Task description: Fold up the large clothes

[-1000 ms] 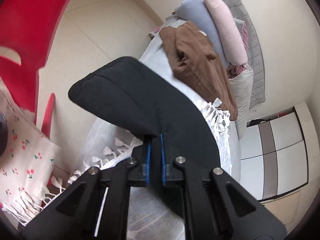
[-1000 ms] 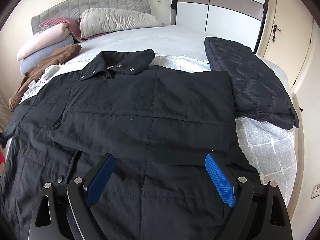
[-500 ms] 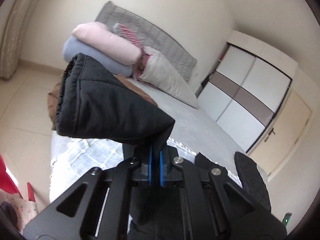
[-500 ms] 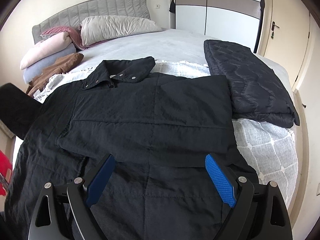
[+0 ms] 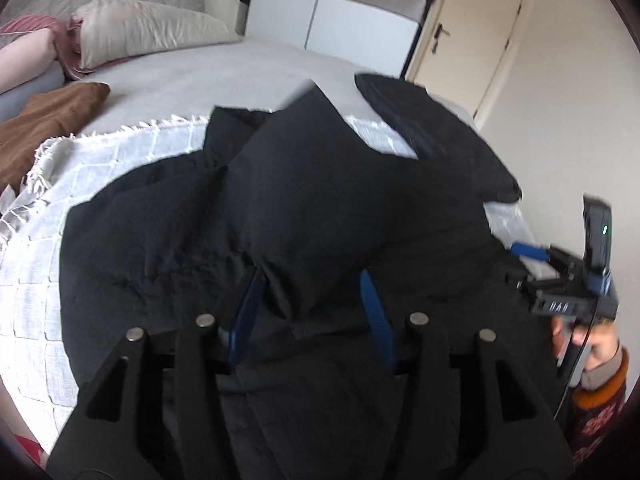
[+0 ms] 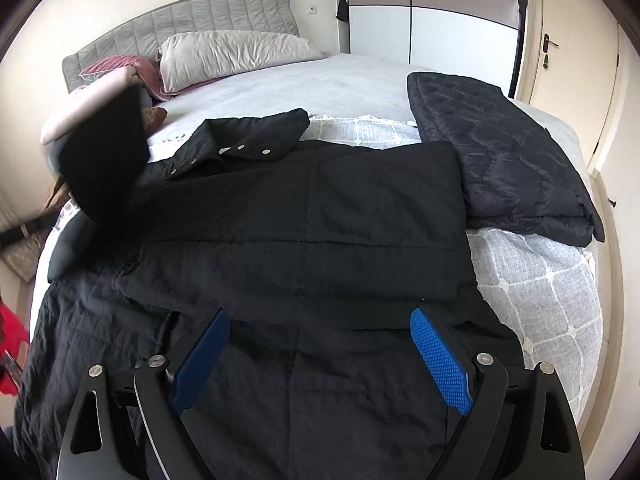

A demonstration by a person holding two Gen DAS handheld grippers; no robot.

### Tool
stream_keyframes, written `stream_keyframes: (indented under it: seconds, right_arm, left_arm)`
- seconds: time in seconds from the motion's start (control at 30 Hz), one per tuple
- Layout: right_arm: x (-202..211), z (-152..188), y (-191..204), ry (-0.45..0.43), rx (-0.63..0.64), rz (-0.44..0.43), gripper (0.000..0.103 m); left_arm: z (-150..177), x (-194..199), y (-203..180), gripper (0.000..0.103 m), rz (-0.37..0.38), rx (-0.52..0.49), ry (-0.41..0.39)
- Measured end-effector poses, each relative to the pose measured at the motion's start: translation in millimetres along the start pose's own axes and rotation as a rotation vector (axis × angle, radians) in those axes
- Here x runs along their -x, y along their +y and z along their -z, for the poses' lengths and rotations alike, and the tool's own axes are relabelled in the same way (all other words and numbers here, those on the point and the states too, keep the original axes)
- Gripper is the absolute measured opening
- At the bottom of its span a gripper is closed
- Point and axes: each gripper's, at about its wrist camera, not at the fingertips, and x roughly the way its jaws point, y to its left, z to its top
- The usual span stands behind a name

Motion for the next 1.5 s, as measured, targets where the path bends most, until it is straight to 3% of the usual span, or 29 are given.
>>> stream_keyframes:
  seconds: [0.1, 0.2, 0.4, 0.47, 0.57, 0.63, 0.73, 0.77, 0.8, 0.83, 0.87, 1.0, 1.1, 1.2, 1.3, 1.37, 1.43, 1.5]
  right_arm:
    - [-1.6, 1.6, -2.2, 0.012, -0.021, -0.034, 0.093]
    - [-4.1, 2.4, -4.5, 0.035, -0.073, -0.129, 0.093]
    - [-17.2, -6.1, 10.2, 0.101, -0.210, -0.338, 0.093]
    - [-29.9, -15.7, 24.8, 0.133, -0.225, -0.393, 0.093]
    - [-53.1, -31.9, 45.4, 0.170, -0.225, -0.396, 0.092]
    - [-71.7, -41.3, 57.7, 0.183, -0.219, -0.370, 0.088]
    - [-101.1, -49.5, 69.5, 0.185, -0.232, -0.331, 0.065]
    - [-107.6, -50.1, 71.2, 0.180, -0.251, -0.332, 0.042]
    - [-112.0, -50.4, 72.3, 0.170, -0.280, -0.348, 0.027]
    - [-112.8, -50.0, 70.9, 0.162, -0.315, -0.347, 0.023]
    - [-109.0, -50.2, 69.6, 0.146, -0.344, -0.341, 0.010]
    - [-68.7, -58.7, 64.9, 0.035, -0.350, -0.414, 0.008]
    - [-37.8, -57.8, 58.8, -0.034, -0.283, -0.364, 0.007]
    - [-41.5, -48.9, 52.2, -0.007, -0.226, -0.263, 0.007]
    - [-67.8, -36.5, 42.9, 0.077, -0.215, -0.149, 0.008]
    - [-75.5, -26.6, 33.1, 0.128, -0.232, -0.113, 0.008]
    - [-70.1, -25.3, 29.9, 0.108, -0.265, -0.125, 0.012]
    - [-59.4, -33.8, 37.7, 0.054, -0.242, -0.108, 0.032]
  left_arm:
    - [14.6, 7.6, 2.9, 0.053, -0.003, -0.037, 0.010]
    - [20.4, 30.0, 30.0, 0.056, -0.042, 0.007, -0.030]
    - [45.2, 56.1, 99.5, 0.057, -0.217, 0.159, -0.105]
    - [53.9, 52.9, 116.9, 0.057, -0.213, 0.225, -0.120]
    - [64.8, 42.8, 133.2, 0.057, -0.165, 0.287, -0.123]
    - [62.6, 34.9, 137.1, 0.048, -0.161, 0.277, -0.096]
    - [64.5, 26.9, 148.0, 0.038, -0.144, 0.328, -0.102]
    - [64.5, 23.3, 151.5, 0.035, -0.128, 0.343, -0.099]
    - [63.6, 21.1, 153.2, 0.030, -0.122, 0.346, -0.102]
    - [61.8, 20.7, 152.9, 0.027, -0.122, 0.338, -0.105]
    - [59.9, 21.3, 152.2, 0.026, -0.117, 0.330, -0.110]
    - [54.0, 28.5, 145.3, 0.024, -0.045, 0.312, -0.151]
    - [51.2, 27.3, 134.0, 0.024, -0.011, 0.272, -0.158]
    - [52.2, 10.5, 124.7, 0.024, -0.054, 0.234, -0.098]
    - [60.1, -19.3, 121.6, 0.024, -0.121, 0.215, 0.031]
    - [61.9, -24.6, 118.3, 0.024, -0.142, 0.199, 0.042]
    - [58.4, -20.2, 114.6, 0.025, -0.151, 0.189, 0.036]
    - [55.3, -12.1, 112.6, 0.032, -0.129, 0.202, -0.006]
